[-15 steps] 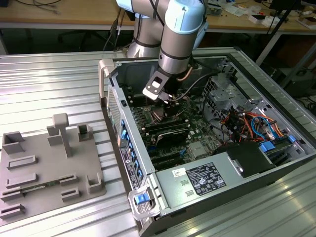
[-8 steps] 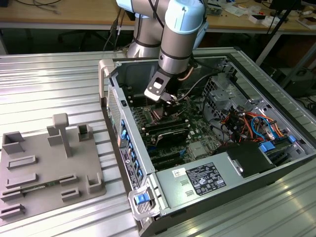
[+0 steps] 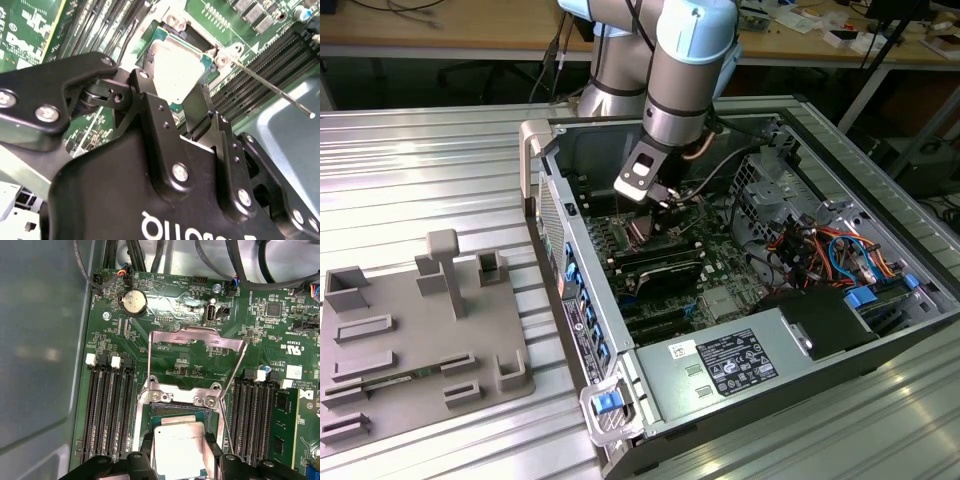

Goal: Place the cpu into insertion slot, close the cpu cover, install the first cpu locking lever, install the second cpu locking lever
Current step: 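Place the cpu into insertion slot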

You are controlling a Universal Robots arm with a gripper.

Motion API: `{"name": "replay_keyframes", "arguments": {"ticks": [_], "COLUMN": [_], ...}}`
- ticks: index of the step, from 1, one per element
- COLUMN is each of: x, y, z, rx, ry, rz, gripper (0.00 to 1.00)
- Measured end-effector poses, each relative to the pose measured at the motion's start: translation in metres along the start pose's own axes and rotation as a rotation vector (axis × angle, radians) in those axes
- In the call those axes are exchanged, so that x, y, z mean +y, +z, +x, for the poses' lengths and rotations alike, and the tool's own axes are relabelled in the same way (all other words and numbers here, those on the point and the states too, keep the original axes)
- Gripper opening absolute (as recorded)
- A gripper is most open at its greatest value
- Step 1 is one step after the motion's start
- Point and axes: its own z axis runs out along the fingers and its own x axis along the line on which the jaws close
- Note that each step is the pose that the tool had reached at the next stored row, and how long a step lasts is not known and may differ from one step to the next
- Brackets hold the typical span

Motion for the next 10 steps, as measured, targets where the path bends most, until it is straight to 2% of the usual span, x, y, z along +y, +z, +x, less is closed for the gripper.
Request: {"name": "replay_keyframes", "arguments": {"ticks": [4,7,10], "x": [0.0037,0.0040,0.0037], "y": [0.0013,0.0015,0.0016], "z": [-0.0004,-0.0005,-0.0007], "rx": [-0.0003,0.0000,0.0025], "ry": [0.003,-0.002,-0.048], "rz": [0.0006,0.0004,-0.0009], "gripper": [0.51,0.51,0.52]}}
